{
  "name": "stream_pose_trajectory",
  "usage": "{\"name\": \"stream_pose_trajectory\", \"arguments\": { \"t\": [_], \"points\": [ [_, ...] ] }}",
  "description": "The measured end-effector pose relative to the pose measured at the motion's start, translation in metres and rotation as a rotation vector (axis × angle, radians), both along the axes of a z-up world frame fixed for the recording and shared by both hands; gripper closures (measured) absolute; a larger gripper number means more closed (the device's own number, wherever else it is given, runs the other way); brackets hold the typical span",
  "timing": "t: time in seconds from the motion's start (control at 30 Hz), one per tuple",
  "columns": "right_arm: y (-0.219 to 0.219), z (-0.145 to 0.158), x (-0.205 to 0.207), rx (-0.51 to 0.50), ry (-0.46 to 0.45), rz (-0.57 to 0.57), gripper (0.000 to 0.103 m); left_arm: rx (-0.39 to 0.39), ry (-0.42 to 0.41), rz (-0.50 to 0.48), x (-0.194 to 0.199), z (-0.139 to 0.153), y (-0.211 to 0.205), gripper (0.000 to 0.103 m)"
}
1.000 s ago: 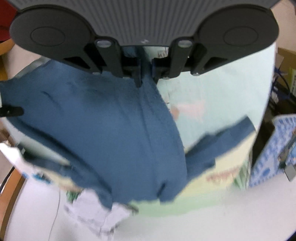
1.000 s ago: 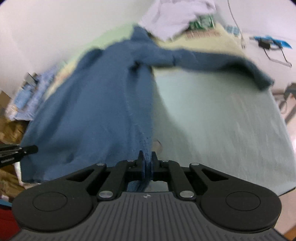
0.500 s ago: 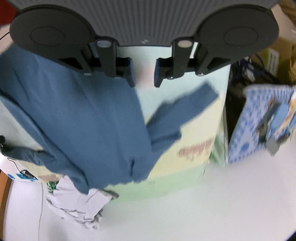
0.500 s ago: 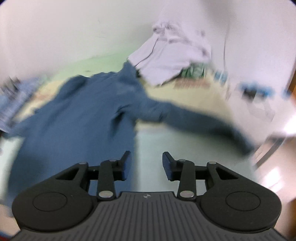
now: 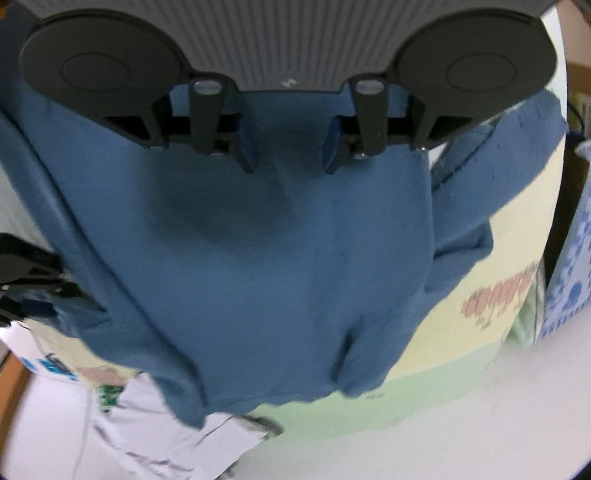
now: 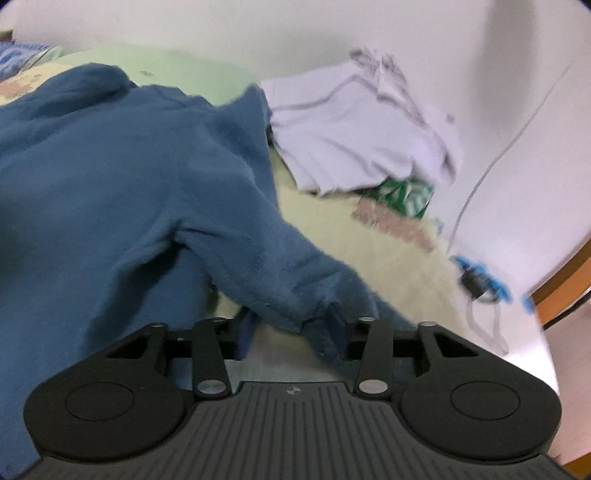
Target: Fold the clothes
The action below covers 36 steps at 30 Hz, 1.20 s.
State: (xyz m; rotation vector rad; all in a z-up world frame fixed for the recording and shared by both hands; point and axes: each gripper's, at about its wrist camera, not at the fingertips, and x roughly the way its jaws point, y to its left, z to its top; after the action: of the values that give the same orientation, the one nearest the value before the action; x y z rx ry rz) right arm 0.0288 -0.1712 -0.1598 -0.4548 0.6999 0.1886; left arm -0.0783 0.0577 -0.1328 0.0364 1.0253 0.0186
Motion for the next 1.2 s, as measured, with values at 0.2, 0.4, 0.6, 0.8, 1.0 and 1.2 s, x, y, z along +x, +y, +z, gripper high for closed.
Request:
{"name": "stream_pose_trajectory", "arguments": {
  "t": [0.2, 0.4, 0.6, 0.8, 1.0, 1.2],
  "points": [
    [-0.045, 0.026, 0.024, 0.104, -0.06, -0.057, 0.096, -0.001, 0.004, 0.112, 0.004, -0.003, 0.001, 0.042],
    [-0.106, 0.038, 0.057, 0.143, -0.065, -0.176, 0.098, 0.016, 0.005, 0.185, 0.006, -0.004, 0.002, 0.036],
    [-0.117, 0.018, 0.063, 0.194, 0.077, -0.115, 0.088, 0.065, 0.004, 0.229, 0.007, -0.006, -0.003, 0.025],
    [-0.17, 0.05, 0.018, 0.298, 0.07, -0.111, 0.048, 0.072, 0.008, 0.257, 0.008, -0.005, -0.005, 0.022],
    [-0.187, 0.03, -0.002, 0.215, 0.137, -0.066, 0.045, 0.064, 0.009, 0.242, 0.013, -0.001, -0.011, 0.034],
    [-0.19, 0.017, -0.003, 0.201, 0.147, -0.061, 0.075, -0.016, -0.064, 0.086, 0.044, 0.021, -0.055, 0.034]
  ]
}}
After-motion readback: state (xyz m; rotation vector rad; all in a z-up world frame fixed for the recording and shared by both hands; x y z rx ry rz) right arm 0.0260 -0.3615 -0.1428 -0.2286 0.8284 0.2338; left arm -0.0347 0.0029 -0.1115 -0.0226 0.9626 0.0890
